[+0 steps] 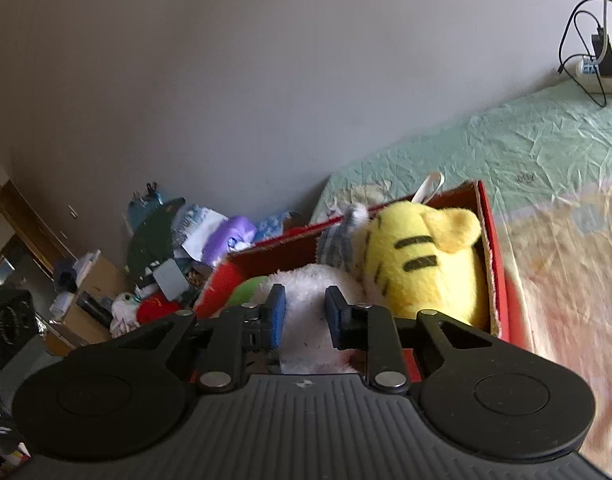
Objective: Organize objects
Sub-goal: 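Lower the white bunny into the red box beside the tiger, then open the right gripper to release the white bunny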
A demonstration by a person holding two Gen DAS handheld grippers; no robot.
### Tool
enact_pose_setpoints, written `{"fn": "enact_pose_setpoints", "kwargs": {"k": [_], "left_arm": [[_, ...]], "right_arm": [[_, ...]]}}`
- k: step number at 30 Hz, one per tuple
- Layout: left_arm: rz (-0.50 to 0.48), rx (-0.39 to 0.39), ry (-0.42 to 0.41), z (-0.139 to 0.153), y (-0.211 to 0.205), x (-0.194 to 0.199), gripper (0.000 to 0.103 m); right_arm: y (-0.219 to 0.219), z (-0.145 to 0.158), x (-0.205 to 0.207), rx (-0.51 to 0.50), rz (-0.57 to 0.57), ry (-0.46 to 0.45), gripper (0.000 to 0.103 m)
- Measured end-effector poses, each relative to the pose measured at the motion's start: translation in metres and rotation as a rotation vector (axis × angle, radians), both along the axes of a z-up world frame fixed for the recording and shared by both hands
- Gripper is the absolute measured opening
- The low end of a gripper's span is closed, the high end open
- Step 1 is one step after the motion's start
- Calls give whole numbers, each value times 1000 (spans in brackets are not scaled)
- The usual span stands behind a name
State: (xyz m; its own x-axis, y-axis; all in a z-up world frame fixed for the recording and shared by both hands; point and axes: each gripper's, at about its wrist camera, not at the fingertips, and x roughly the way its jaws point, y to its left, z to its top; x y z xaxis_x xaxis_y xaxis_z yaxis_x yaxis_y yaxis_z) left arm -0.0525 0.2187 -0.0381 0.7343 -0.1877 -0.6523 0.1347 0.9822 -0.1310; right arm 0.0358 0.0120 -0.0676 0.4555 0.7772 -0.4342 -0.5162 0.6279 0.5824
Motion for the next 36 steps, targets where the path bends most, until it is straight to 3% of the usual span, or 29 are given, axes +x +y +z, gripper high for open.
{"fn": "enact_pose_setpoints", "kwargs": {"k": [7,10,16,22,29,36], "left_arm": [[15,11,24,-5,0,7,68],[24,45,36,-5,-6,10,74],[54,125,68,-2,-22,13,78],[107,179,114,-1,-34,16,87],[170,261,160,0,-50,14,88],[192,276,193,6,-66,10,88]], "right_arm": [[6,-10,1,-44,-6,-14,21],[4,-6,-5,-82,-11,-52,20],[-10,3,-10,-48,-73,-23,36],[-14,8,-23,-102,-116,-34,42],[-18,16,-39,-167,-149,-61,42],[-31,24,-53,-212,-213,-89,48]]}}
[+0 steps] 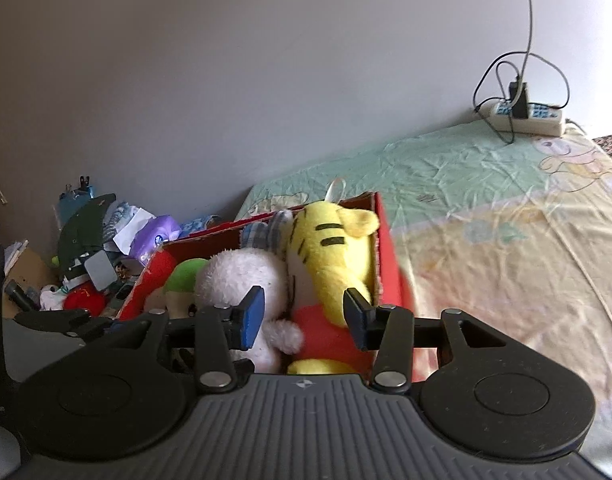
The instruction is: Organize objects
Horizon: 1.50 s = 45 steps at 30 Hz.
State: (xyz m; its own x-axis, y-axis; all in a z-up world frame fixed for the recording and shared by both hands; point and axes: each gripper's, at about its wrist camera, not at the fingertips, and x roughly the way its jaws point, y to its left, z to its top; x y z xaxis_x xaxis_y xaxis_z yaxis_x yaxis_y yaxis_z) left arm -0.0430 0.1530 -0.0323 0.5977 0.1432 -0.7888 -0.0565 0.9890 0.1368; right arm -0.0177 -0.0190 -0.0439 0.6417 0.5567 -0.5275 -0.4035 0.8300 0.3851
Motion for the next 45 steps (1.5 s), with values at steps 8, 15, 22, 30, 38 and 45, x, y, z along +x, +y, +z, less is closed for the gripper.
{"fn": "enact_pose_setpoints", "kwargs": {"k": [8,15,22,30,38,45], "left_arm": [[-29,28,-10,9,-28,-8,90],[-81,27,-17,14,-60,-12,91],[-127,15,5,11,-92,-9,91],[-196,0,22,6,-123,-6,94],[-217,1,32,5,-141,-8,94],[-213,-18,50,1,-143,-8,94]], "right_arm": [[-27,2,-13,-20,-89,19,48],[-56,0,-23,-61,-206,47,49],[-82,-3,-31,-130,-320,77,49],[-105,-11,-35,-174,-403,109,52],[-118,-16,-36,-206,-455,141,52],[-119,-19,-36,-247,-464,143,58]]}}
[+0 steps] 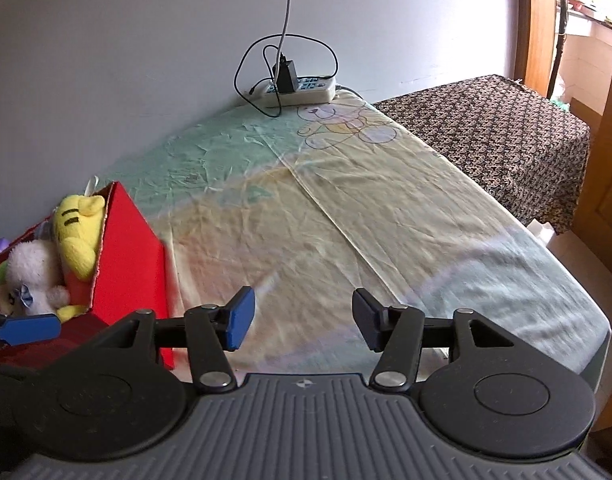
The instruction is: Organize objects
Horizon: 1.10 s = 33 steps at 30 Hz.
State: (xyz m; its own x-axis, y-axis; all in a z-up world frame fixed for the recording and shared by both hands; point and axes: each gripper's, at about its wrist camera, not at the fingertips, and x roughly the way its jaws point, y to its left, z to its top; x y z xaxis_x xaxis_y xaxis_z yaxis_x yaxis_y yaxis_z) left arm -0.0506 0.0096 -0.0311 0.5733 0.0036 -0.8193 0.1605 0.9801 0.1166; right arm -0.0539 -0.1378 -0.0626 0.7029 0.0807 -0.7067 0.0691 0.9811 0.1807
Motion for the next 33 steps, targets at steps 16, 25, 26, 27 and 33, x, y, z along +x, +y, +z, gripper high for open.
{"fn": "enact_pose_setpoints", "kwargs": {"k": [16,25,26,27,33], "left_arm": [[158,28,2,5,58,-12,94],[328,3,-28,16,126,-24,94],[344,4,-30,17,133,-25,94],[357,5,-31,17,140,-25,94],[409,7,-30,16,167,-26,94]], "right_arm": [[63,19,-3,-9,194,-34,60],[121,32,2,-8,339,-75,61],[126,32,3,-9,355,-78,61],[132,33,3,-10,368,-80,61],[154,31,9,-12,417,-88,61]]}}
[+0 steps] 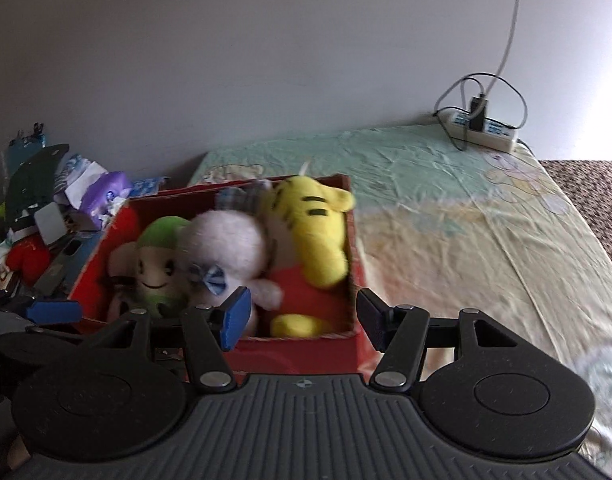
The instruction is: Organize objects
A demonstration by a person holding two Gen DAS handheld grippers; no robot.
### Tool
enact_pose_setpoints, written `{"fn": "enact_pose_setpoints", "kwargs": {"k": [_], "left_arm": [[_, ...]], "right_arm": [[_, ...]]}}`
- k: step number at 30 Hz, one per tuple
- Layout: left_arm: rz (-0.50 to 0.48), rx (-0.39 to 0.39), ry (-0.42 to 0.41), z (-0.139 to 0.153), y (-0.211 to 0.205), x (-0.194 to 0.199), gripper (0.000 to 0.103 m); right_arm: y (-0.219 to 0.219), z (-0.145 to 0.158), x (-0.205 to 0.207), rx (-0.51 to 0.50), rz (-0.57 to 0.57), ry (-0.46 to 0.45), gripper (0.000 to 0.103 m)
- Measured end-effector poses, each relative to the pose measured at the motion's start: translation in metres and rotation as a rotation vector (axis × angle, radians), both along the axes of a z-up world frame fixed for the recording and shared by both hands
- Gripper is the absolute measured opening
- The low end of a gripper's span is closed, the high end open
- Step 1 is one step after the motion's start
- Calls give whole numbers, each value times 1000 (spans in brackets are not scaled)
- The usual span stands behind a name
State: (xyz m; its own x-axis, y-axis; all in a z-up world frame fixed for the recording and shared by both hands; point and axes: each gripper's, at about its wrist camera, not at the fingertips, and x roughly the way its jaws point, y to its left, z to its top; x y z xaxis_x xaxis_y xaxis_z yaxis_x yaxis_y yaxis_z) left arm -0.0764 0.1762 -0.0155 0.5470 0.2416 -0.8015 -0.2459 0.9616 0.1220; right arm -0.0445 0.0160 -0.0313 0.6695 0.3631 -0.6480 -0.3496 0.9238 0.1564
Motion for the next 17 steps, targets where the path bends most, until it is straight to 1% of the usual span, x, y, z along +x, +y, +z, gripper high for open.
{"fn": "enact_pose_setpoints", "kwargs": {"k": [10,14,17], "left_arm": [[32,3,-6,-3,25,9,94],[31,-16,-21,-4,32,12,92],[43,-3,-22,-5,37,15,92]], "right_arm": [[23,1,10,-18,23,-11,61],[30,0,15,-16,24,-6,61],[33,-1,17,-15,29,-5,61]]}}
